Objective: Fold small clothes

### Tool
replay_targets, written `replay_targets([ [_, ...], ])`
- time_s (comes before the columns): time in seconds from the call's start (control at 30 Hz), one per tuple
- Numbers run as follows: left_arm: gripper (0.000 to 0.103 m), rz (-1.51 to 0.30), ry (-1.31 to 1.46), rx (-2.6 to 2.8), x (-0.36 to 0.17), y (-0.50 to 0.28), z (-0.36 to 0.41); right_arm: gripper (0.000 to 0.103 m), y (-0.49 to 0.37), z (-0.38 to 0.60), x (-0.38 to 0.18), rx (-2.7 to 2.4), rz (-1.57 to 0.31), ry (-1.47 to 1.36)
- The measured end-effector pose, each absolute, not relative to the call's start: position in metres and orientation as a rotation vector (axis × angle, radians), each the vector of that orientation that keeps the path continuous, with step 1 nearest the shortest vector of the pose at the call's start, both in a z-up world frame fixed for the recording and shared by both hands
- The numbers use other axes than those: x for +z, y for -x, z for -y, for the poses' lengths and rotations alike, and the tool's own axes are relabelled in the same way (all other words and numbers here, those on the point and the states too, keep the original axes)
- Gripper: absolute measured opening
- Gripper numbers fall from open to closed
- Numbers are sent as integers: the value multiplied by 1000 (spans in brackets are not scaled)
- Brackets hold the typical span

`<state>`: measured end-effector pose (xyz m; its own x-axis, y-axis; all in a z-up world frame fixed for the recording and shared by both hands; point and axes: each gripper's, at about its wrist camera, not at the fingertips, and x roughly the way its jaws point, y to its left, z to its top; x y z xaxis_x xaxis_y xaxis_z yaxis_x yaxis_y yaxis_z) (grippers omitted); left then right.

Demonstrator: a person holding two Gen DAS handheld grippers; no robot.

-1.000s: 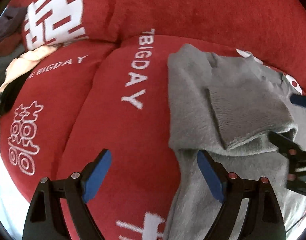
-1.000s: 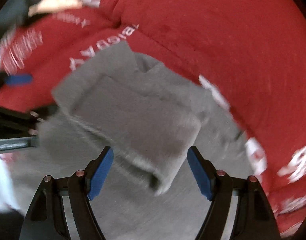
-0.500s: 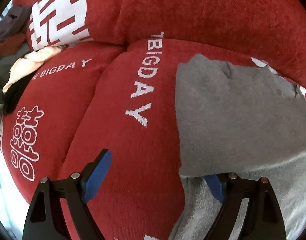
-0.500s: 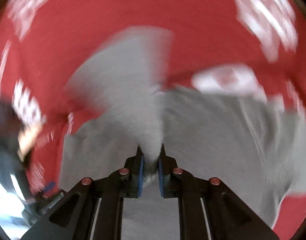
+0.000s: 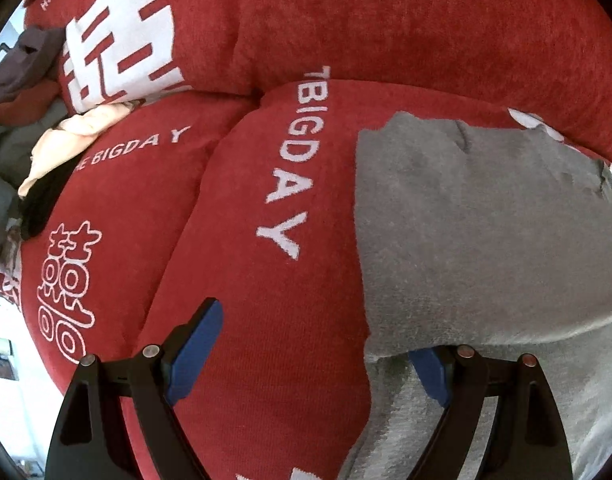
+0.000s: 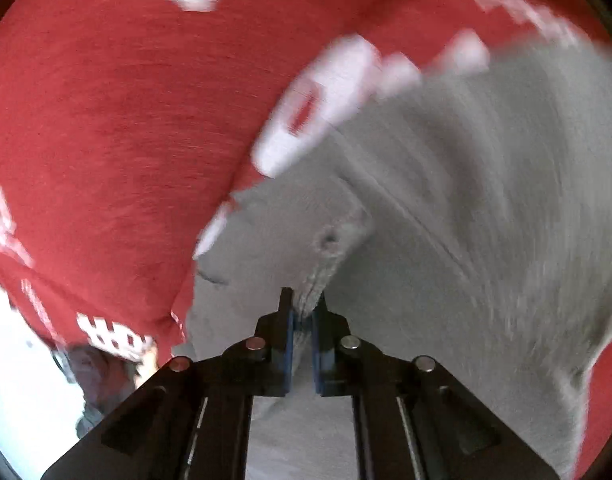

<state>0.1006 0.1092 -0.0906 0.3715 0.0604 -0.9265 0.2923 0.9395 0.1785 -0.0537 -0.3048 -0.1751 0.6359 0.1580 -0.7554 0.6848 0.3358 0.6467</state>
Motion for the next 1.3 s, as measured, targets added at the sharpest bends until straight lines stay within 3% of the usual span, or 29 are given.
replay_targets([
  [0.4,88,-1255,-354,-252,-74,-92,-129,8,80,319,-201,-480,-948,-1146],
  [0.6,88,-1303,-158,-344,-49,-122,-152,6,75,318,-202,-481,-959,-1133],
  [0.9,87,-1439,-65,-486,-111,-215,-86,6,75,318,-202,-460,-951,-1121],
  [0.93,80,-1447,-65,-490,-116,-217,-83,6,76,319,-202,-459,-948,-1123],
  [1.0,76,-1442,-41,-493,-118,-219,-81,6,78,319,-203,-454,-943,-1127],
  [1.03,56,-1439,-8,-511,-117,-219,-82,6,79,319,-203,-451,-940,-1131],
  [1.07,28,-1446,16,-530,-117,-220,-82,6,81,320,-203,-448,-936,-1137],
  [1.17,8,-1433,21,-519,-113,-219,-81,6,82,320,-203,-450,-933,-1155],
  [1.3,8,-1332,-43,-535,-89,-211,-84,10,78,317,-194,-434,-945,-1139],
])
